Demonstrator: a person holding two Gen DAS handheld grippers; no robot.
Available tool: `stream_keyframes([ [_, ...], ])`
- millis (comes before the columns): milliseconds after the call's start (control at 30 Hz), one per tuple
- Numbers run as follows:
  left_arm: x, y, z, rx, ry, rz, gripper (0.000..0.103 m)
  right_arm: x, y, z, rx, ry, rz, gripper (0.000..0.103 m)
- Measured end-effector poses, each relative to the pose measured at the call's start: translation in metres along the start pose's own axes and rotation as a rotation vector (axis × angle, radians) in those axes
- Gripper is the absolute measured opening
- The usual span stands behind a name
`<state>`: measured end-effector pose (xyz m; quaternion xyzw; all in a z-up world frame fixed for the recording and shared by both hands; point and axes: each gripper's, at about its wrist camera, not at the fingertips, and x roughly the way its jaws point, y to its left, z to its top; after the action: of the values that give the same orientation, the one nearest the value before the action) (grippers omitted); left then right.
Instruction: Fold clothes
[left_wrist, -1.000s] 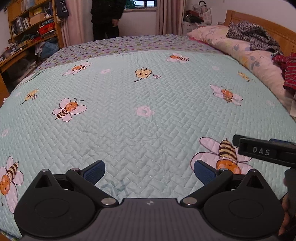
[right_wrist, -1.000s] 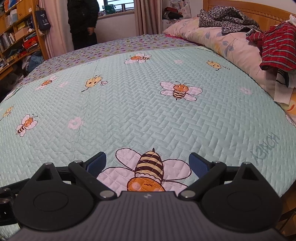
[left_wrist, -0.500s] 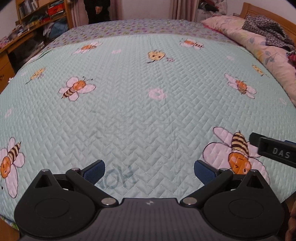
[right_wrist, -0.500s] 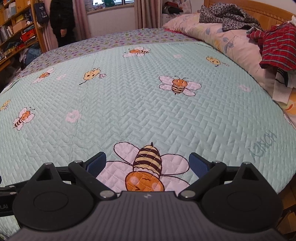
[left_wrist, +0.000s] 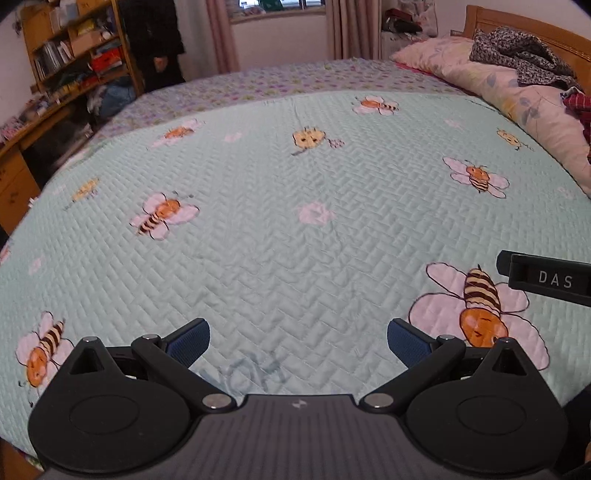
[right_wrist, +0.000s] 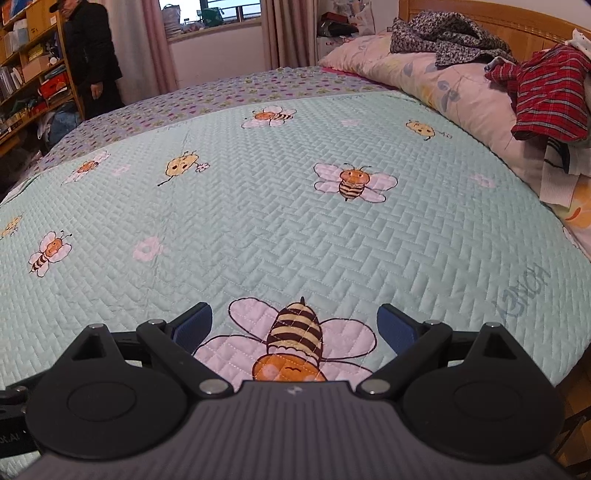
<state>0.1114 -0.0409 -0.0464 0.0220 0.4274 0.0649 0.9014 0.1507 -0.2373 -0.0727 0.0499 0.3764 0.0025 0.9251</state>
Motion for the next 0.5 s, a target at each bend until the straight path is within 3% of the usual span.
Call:
stream_keyframes([
  [333,0.0023,0.0009,-0.0015,0.017,0.034,0.054,0.102,-0.0025,0.0015,0.0024,0.008,0.005,-0.001,0.096],
  [500,0.0061,0.0032,-0.0019,0.003,0.073,-0.002,0.102,-0.0027,0.0047,0.0027,-0.007,0.007,-0.002,0.096],
])
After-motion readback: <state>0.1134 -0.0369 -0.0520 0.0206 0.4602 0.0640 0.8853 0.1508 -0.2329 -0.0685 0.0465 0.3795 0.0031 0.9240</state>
